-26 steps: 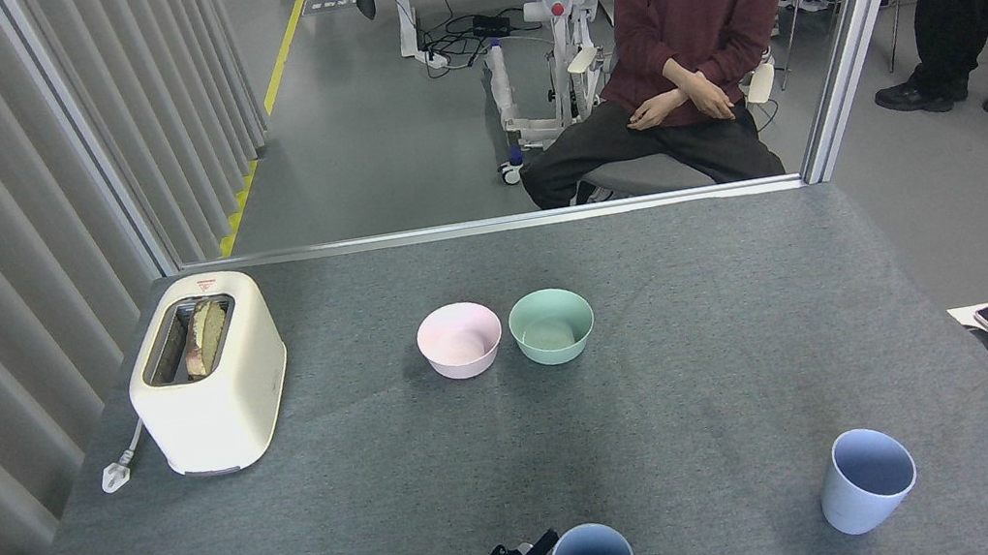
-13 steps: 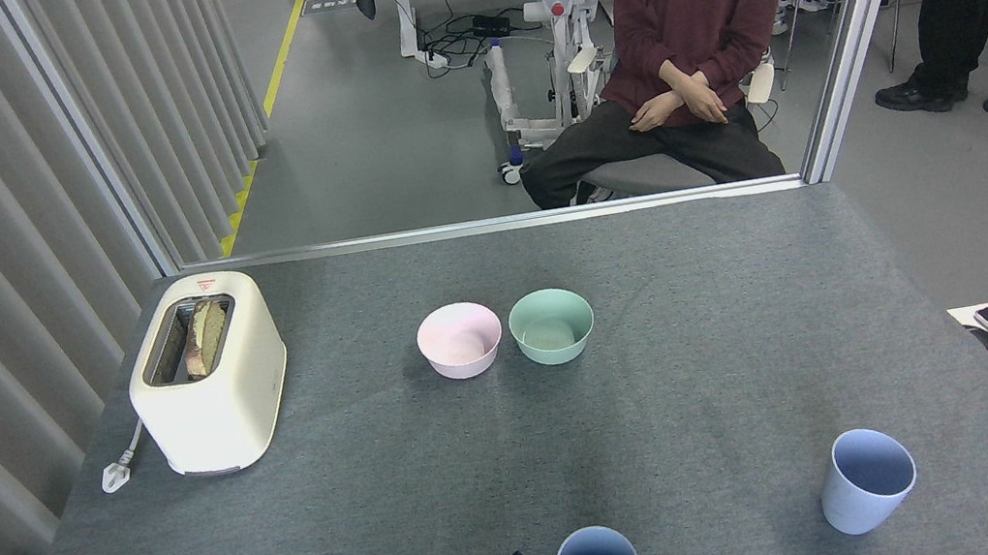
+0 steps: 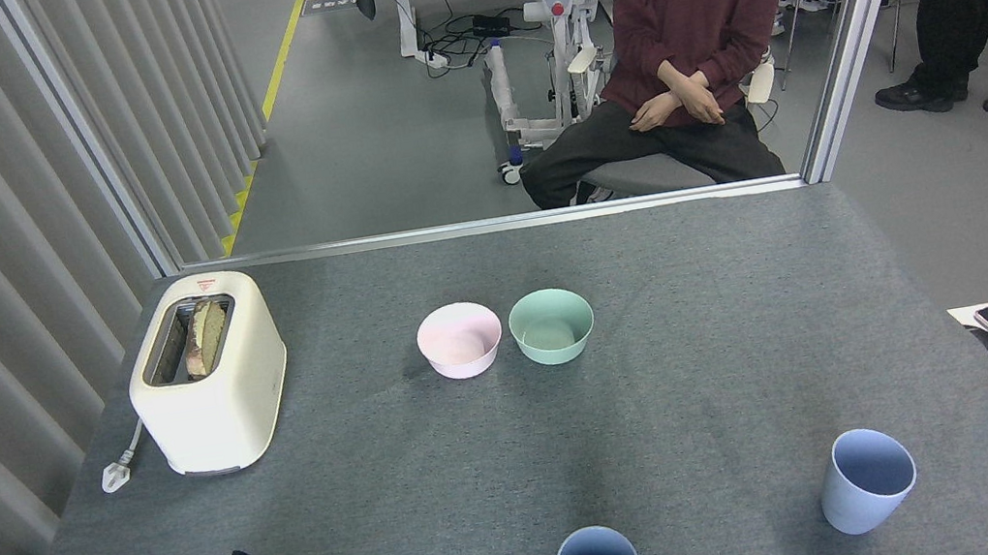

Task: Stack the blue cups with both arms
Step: 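Withdraw the left gripper back toward the robot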

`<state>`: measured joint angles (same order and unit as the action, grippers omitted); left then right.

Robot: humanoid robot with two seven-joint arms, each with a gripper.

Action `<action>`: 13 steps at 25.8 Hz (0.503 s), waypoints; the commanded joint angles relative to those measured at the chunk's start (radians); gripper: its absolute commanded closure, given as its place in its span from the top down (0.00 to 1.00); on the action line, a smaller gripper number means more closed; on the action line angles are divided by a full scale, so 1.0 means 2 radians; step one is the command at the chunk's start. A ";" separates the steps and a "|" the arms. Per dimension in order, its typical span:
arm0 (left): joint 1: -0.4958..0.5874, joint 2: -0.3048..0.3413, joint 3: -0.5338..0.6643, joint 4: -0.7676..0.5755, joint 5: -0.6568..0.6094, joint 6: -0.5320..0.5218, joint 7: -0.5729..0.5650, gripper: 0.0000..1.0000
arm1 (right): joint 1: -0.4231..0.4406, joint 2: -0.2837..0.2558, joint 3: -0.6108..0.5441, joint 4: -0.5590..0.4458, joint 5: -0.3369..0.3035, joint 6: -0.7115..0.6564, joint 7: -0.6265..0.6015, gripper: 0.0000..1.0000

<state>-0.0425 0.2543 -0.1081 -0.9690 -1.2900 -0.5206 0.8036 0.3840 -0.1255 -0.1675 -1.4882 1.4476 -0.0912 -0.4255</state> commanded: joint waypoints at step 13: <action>0.063 0.005 0.035 -0.042 0.015 -0.004 -0.001 1.00 | -0.111 -0.032 -0.001 0.109 -0.001 0.000 0.011 1.00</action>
<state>0.0638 0.2655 -0.0399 -1.0463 -1.2599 -0.5288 0.8015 0.1871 -0.1682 -0.1697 -1.3007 1.4476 -0.0912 -0.4022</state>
